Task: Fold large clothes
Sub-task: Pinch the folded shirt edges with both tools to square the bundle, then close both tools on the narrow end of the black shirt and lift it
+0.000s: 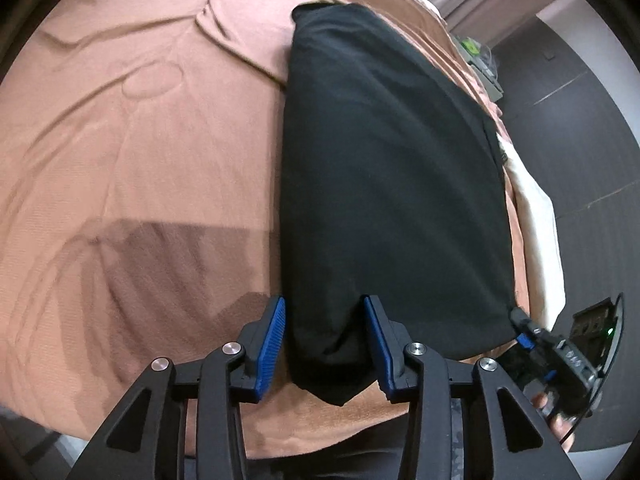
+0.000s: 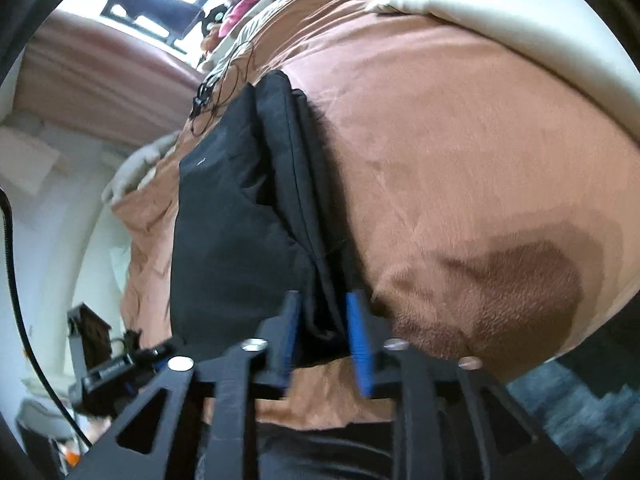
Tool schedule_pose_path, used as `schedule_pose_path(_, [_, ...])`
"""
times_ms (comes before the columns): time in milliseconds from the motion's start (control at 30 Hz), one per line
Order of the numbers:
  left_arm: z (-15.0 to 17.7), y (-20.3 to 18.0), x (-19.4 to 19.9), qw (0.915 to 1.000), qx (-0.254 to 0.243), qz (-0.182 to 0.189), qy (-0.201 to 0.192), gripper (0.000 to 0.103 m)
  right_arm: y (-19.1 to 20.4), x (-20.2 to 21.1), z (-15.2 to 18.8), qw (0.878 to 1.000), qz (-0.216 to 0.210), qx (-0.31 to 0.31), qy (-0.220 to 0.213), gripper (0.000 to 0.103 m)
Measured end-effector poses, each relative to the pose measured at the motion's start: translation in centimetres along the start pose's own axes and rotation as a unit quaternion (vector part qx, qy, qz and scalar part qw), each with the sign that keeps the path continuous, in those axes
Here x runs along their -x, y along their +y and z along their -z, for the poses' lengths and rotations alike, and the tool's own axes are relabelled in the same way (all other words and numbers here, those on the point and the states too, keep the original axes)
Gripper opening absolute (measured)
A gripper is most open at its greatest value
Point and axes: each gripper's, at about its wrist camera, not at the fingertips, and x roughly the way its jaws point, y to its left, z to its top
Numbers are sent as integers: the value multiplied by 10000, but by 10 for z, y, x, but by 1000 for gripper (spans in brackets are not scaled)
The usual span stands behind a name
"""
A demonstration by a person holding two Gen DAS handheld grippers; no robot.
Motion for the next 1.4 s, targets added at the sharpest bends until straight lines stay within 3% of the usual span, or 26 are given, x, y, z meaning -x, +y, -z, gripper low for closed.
schedule_pose_path(33, [-4, -2, 5, 9999, -62, -52, -78, 43, 1, 3, -5, 10000, -64, 31, -28, 61])
schedule_pose_path(100, [-8, -4, 9, 9998, -109, -72, -160, 43, 0, 9, -17, 9997, -199, 7, -129, 77])
schedule_pose_path(400, [-45, 5, 0, 9998, 24, -49, -200, 48, 2, -19, -70, 9983, -544, 162, 86, 91])
schedule_pose_path(833, [-111, 14, -24, 9989, 167, 312, -320, 48, 10, -111, -136, 9907, -947, 335, 913, 92])
schedule_pose_path(967, [-128, 14, -32, 9986, 165, 349, -357, 48, 7, -127, -147, 9819, -1513, 125, 1132, 92])
schedule_pose_path(1233, [-152, 16, -45, 9980, 257, 399, -428, 53, 24, -148, -156, 9788, -1405, 576, 1372, 92])
schedule_pose_path(1400, [-161, 16, -52, 9975, 355, 433, -422, 54, 23, -157, -163, 9726, -1637, 502, 1572, 90])
